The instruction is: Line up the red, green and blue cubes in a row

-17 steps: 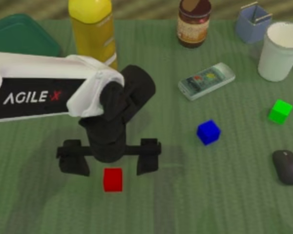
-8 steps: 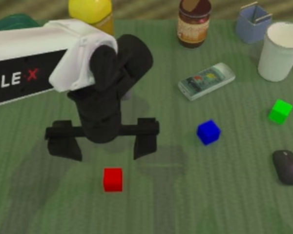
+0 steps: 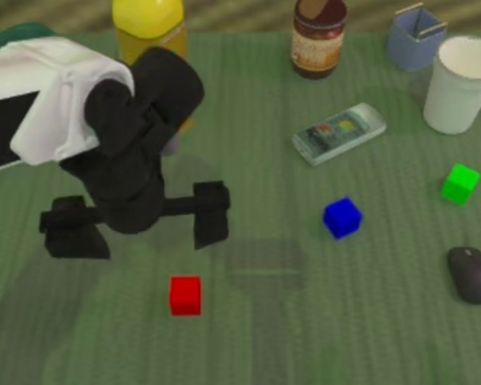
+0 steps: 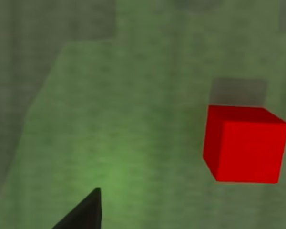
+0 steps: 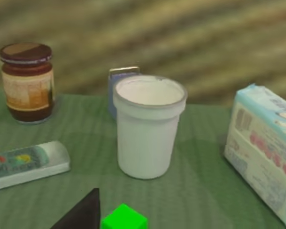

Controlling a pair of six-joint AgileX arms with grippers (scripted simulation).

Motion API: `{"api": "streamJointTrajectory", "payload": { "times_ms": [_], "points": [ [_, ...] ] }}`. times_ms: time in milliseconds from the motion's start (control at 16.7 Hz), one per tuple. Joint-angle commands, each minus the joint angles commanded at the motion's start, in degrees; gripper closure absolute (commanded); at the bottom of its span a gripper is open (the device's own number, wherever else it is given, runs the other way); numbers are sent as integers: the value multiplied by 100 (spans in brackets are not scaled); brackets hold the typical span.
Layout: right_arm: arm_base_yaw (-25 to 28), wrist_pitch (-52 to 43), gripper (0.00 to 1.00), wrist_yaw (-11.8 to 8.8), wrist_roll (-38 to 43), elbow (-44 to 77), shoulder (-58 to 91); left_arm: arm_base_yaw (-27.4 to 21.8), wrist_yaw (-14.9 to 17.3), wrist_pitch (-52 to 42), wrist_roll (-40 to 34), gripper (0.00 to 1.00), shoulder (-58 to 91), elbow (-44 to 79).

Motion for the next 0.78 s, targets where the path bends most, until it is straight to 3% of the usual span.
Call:
{"api": "streamJointTrajectory", "payload": {
  "times_ms": [420, 780],
  "points": [
    [150, -2035, 0, 31, -1393, 3140, 3710, 1329, -43, 1617, 582, 0, -3128, -2388],
    [308, -4096, 0, 69, -2770, 6131, 7745, 2521, -11, 3312, 1792, 0, -6335, -4847]
  ]
}}
